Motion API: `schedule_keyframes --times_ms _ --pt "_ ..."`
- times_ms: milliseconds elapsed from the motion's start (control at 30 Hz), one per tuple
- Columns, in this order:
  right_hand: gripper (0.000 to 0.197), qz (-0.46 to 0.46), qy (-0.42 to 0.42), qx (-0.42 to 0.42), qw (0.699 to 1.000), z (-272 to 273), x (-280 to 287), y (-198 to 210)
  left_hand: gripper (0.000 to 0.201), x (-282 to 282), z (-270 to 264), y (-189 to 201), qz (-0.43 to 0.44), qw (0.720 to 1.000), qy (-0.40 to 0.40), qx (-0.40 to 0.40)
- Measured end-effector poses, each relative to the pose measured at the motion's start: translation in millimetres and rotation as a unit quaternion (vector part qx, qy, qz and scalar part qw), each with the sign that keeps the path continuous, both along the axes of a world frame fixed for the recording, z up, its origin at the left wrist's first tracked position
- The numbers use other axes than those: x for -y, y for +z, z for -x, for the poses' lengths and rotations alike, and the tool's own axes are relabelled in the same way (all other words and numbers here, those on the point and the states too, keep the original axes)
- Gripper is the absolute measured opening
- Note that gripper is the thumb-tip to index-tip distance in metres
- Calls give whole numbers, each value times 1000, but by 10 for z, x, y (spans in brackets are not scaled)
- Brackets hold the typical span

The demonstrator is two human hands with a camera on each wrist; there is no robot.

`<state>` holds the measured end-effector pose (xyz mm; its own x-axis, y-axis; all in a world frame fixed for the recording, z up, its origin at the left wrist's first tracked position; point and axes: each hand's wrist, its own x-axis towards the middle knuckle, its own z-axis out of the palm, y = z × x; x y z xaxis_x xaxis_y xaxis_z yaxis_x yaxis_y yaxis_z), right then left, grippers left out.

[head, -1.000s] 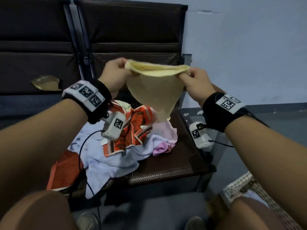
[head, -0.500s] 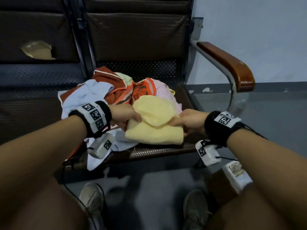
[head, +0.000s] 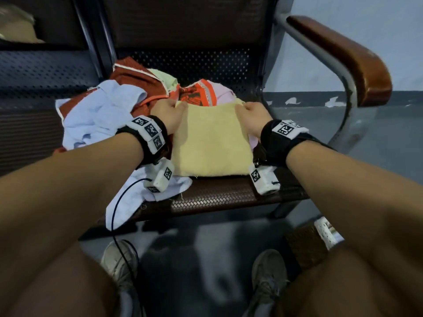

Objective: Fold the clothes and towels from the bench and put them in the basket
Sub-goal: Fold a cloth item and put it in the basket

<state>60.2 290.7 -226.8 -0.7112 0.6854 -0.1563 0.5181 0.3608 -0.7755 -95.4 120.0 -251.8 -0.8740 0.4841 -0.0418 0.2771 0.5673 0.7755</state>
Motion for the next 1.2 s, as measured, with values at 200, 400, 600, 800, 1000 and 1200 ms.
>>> schedule_keyframes --times_ms 200,400,600,800,1000,1200 --pt "36 -191 127 -29 973 -326 137 26 12 267 -131 120 -45 993 -30 -101" --pt "72 -274 359 101 886 -753 264 -254 63 686 -594 -139 135 923 -341 -115" --pt "75 -269 323 135 897 -844 253 -371 66 740 -722 -298 144 927 -300 -173" --pt "21 -285 276 52 917 -886 256 -131 15 717 -734 -137 91 953 -224 -180" --pt "25 -102 187 -29 977 -961 144 22 26 636 -697 -1 1 986 -155 -58" --pt "36 -15 180 23 983 -839 140 -126 22 570 -566 -112 24 998 -45 -25"
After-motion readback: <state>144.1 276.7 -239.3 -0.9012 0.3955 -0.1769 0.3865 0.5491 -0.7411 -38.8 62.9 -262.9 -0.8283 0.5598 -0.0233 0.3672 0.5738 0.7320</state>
